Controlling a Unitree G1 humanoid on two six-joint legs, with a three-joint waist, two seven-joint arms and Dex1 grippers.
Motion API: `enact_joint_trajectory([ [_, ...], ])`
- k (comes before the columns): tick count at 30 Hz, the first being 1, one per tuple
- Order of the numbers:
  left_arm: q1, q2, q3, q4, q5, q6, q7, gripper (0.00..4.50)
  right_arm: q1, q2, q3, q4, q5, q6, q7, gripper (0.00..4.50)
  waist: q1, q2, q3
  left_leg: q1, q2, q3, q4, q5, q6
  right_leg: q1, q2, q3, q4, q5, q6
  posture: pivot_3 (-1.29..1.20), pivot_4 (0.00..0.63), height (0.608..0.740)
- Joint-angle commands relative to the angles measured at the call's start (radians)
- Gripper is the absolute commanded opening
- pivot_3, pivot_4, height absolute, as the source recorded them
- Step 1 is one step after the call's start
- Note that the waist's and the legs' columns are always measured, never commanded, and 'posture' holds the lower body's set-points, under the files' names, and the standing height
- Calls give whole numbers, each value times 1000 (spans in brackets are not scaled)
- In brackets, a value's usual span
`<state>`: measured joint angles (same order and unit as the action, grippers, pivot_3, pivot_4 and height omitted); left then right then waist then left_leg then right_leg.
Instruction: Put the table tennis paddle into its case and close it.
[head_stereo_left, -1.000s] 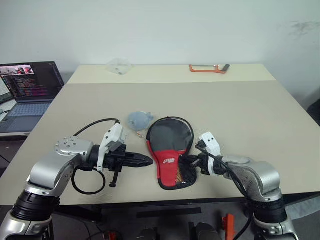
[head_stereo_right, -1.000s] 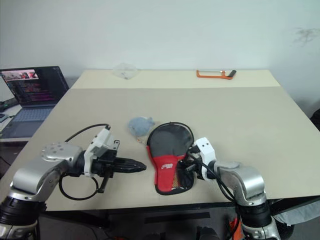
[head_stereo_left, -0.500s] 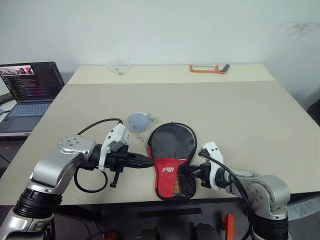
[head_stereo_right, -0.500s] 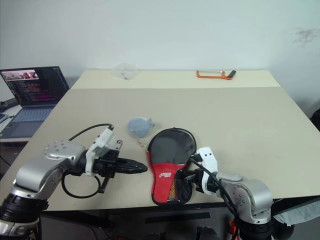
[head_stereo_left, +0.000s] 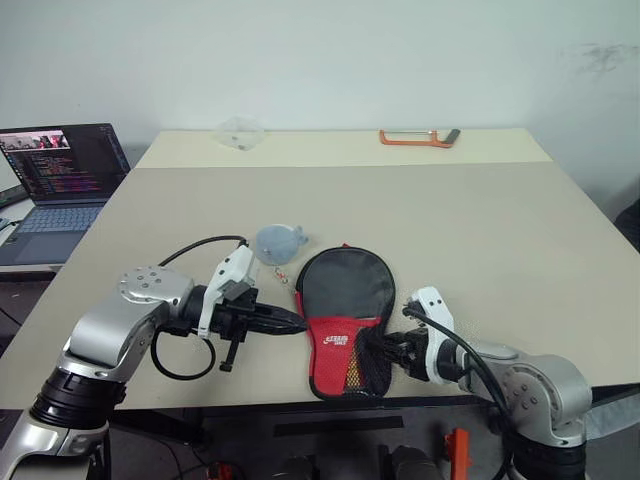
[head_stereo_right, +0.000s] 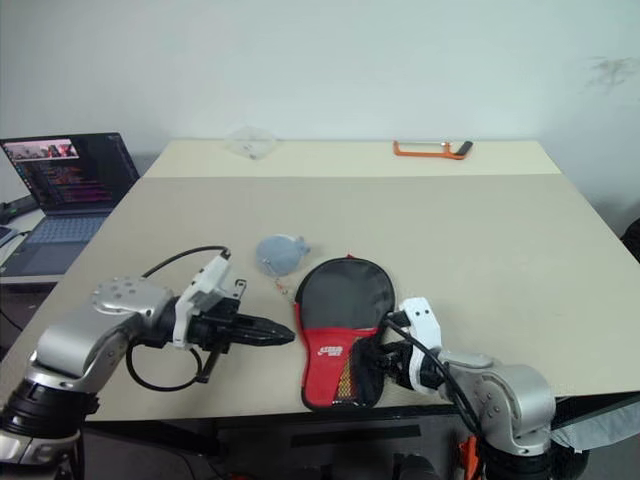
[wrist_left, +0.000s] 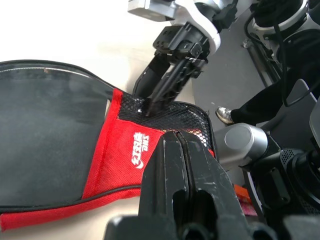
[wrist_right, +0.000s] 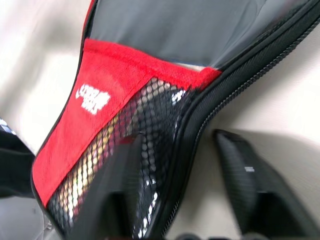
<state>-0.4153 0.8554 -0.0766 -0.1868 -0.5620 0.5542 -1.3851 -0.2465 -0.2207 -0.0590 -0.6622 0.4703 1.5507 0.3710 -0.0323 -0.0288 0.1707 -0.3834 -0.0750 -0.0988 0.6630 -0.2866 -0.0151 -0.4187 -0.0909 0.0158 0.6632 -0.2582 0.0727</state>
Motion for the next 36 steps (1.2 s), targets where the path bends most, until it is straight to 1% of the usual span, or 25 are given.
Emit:
enact_joint_trajectory([
  [1, 6, -10, 24, -22, 2, -23, 27, 0, -5, -105, -17, -90, 63, -40, 75, 3828, 0, 0, 0, 0, 0, 0, 0, 0, 0, 0, 0, 0, 0, 0, 0, 0, 150, 740],
  [3, 20, -15, 42, -21, 3, -18, 60, 0, -44, -203, -57, -109, 128, -68, 171, 4479, -2, 0, 0, 0, 0, 0, 0, 0, 1, 0, 0, 0, 0, 0, 0, 0, 150, 740],
  [4, 24, -16, 46, -21, 1, -16, 69, 0, -54, -234, -68, -110, 148, -84, 197, 4479, -3, 0, 0, 0, 0, 0, 0, -1, 2, 1, 0, 0, 0, 0, 0, 0, 150, 740],
  [5, 35, -16, 56, -21, 1, -15, 86, 0, -76, -288, -80, -100, 166, -142, 253, 4479, -3, 0, 0, 1, 0, 0, 0, -1, 2, 1, 0, 0, 0, 0, 0, 0, 150, 740],
  [7, 52, -16, 66, -14, 9, -26, 110, 0, -111, -346, -82, -66, 188, -233, 322, 4479, -3, 0, 0, 1, 1, 0, 0, -2, 3, 2, 1, 0, 0, 0, 0, 0, 150, 740],
  [8, 56, -20, 68, 4, 29, -43, 133, 0, -136, -357, -49, -33, 167, -295, 333, 4479, -2, 0, 0, 2, 1, 0, 0, -2, 3, 3, 1, -1, 0, 0, 0, 0, 150, 740],
  [11, 49, -33, 63, 66, 95, -96, 188, 0, -189, -345, 65, 70, 88, -444, 323, 4479, -1, 0, 0, 5, 1, -1, 0, -2, 3, 7, 1, -2, -1, 0, 0, 0, 150, 740],
  [13, 34, -54, 77, 124, 133, -128, 251, 0, -223, -275, 200, 208, -1, -586, 311, 4479, 0, 0, 0, 7, 1, -1, 0, -2, 3, 8, 1, -2, -1, 0, 0, 0, 150, 740],
  [15, 30, -71, 94, 157, 157, -176, 282, 0, -249, -206, 298, 323, -80, -709, 299, 4479, -3, -1, 0, 7, 1, -1, 0, -2, 3, 8, 1, -2, 0, 0, 0, 0, 150, 740],
  [16, 31, -79, 106, 167, 166, -189, 308, 179, -256, -164, 321, 368, -104, -776, 295, 4496, -2, 0, 0, 7, 1, -1, 0, -1, 3, 8, 1, -2, 0, 0, 0, 0, 150, 740],
  [18, 34, -89, 128, 177, 169, -188, 346, 582, -265, -103, 346, 433, -127, -832, 284, 4500, -1, 0, 0, 4, 1, -1, 1, 1, -1, 5, 1, -1, 0, 0, -1, 0, 150, 740],
  [20, 42, -93, 139, 181, 182, -197, 373, 1303, -265, -62, 363, 502, -148, -863, 277, 4500, -1, -1, 0, 0, 0, -1, 1, 1, -1, 0, 0, -1, 0, 0, -1, 0, 150, 740],
  [22, 46, -106, 142, 187, 192, -203, 401, 2069, -264, -26, 375, 568, -171, -894, 267, 4500, 0, -1, 0, -1, 0, -1, 1, 1, -2, -1, 0, -1, -1, 0, 0, 0, 150, 740],
  [25, 36, -121, 135, 204, 217, -222, 432, 3194, -261, -11, 398, 617, -213, -955, 277, 4500, 1, -1, 0, -1, 0, -1, 1, 0, -2, -1, 0, -1, -1, 0, 0, 0, 150, 740],
  [28, -24, -161, 147, 260, 221, -206, 484, 4323, -250, -4, 396, 614, -219, -970, 282, 4500, 1, -1, 0, -1, 0, -1, 1, 0, -2, -1, 0, -1, 0, 0, -1, 0, 150, 740],
  [29, -39, -166, 150, 280, 223, -204, 492, 4481, -246, 0, 393, 610, -218, -972, 282, 4500, 1, -1, 0, -1, 0, -2, 1, 1, -2, -1, 0, -1, 1, 1, -1, 0, 150, 740],
  [32, -94, -177, 164, 351, 226, -181, 526, 4481, -239, 7, 392, 606, -224, -977, 273, 4500, 0, -1, 0, -1, 0, -1, 2, 1, -2, -1, 0, -1, 2, 1, -1, 0, 150, 740],
  [36, -225, -206, 186, 536, 268, -196, 640, 4481, -232, 16, 403, 607, -249, -984, 254, 4500, 0, -1, 0, 0, 0, -1, 2, 1, -2, -1, 0, -1, 2, 1, -1, 0, 150, 740],
])
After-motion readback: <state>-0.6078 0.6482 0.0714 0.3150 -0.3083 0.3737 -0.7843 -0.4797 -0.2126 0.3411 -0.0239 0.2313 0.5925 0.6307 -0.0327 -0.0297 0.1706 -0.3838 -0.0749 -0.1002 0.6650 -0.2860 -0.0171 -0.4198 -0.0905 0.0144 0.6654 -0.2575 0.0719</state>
